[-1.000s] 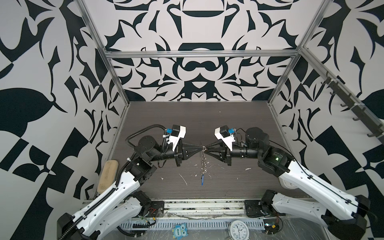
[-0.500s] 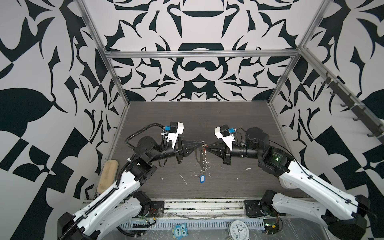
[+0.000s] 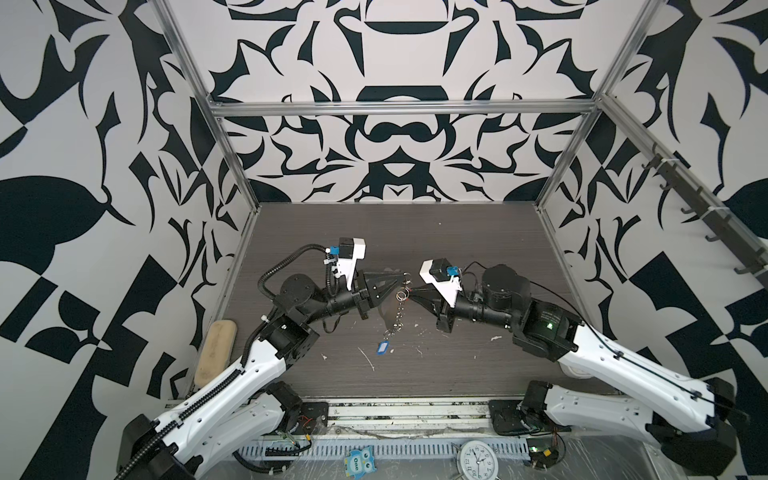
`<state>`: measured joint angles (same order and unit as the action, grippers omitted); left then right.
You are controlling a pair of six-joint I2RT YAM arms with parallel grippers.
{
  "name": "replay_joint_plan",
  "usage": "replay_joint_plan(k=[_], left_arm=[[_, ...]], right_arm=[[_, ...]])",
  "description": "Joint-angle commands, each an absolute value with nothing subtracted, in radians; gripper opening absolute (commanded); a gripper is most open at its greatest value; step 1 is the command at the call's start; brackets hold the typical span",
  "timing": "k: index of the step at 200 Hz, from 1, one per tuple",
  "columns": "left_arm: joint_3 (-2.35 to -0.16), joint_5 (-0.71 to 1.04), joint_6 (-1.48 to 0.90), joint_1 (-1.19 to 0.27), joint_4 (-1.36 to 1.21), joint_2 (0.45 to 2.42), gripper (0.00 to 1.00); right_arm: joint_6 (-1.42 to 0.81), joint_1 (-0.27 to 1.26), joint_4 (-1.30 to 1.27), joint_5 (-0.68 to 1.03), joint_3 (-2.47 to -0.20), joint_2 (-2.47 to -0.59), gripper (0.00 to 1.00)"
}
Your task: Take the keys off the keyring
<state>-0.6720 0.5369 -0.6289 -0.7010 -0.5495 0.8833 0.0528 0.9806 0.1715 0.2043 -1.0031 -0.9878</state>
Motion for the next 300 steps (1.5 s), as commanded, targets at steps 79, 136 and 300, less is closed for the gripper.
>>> replay_joint_plan(k=[79,136,300], left_arm=[[-0.669,0.560,-0.583,-0.698,-0.572,0.841,0.00],[-0.678,0.567,-0.506,-0.697,-0.472,0.789,0.00],[-0.625,0.635,-0.410,-0.698,-0.446,0.706,0.00]], right_arm=[[0.073,1.022,0.224,0.168,-0.990,-0.958,0.25],[-0.044,1.022,0.159,0.185,-0.923,-0.871,0.39],[-0.103,0.970,-0.022,0.381,-1.057,-0.938,0.48]])
